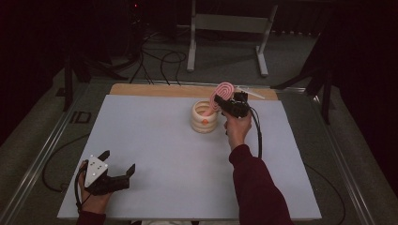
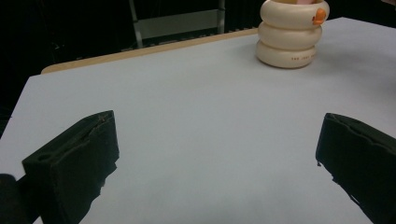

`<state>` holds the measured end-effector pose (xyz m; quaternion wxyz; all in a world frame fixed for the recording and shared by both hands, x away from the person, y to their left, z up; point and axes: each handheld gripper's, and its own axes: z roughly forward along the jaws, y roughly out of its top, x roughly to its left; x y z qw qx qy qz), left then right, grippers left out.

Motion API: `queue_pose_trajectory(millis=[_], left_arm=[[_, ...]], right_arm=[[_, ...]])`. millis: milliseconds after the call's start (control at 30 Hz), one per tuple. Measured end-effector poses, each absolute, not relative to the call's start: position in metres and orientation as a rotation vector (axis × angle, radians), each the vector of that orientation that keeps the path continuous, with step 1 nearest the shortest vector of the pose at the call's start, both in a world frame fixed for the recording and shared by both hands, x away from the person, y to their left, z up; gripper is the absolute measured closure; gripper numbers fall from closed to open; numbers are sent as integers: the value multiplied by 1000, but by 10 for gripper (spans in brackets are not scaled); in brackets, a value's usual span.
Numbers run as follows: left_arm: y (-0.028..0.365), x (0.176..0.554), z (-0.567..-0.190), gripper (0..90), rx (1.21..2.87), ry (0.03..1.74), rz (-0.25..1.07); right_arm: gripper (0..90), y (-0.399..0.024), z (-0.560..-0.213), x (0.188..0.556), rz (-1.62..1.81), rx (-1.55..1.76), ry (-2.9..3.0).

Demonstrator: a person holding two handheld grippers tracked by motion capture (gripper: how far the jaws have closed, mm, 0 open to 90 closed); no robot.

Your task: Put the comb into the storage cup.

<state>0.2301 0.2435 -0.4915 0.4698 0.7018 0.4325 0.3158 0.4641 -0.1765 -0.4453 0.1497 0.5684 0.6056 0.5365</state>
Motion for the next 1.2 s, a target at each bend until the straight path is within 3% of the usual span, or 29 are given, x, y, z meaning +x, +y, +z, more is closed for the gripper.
queue_pose_trajectory(millis=[567,667,800,867,1200], left_arm=[[244,230,-491,0,1720,1060,775],[243,230,-492,0,1720,1060,774],[244,230,-492,0,1721,1060,773],[243,230,-492,0,1721,1059,773],[242,231,-492,0,1726,1055,769]], right_arm=[[476,-179,-449,464,1521,1618,1820],[389,-182,-449,462,1494,1613,1844],[367,-185,-448,461,1489,1601,1864],[281,-188,-446,458,1462,1581,1882],[161,-198,-443,448,1402,1514,1926]])
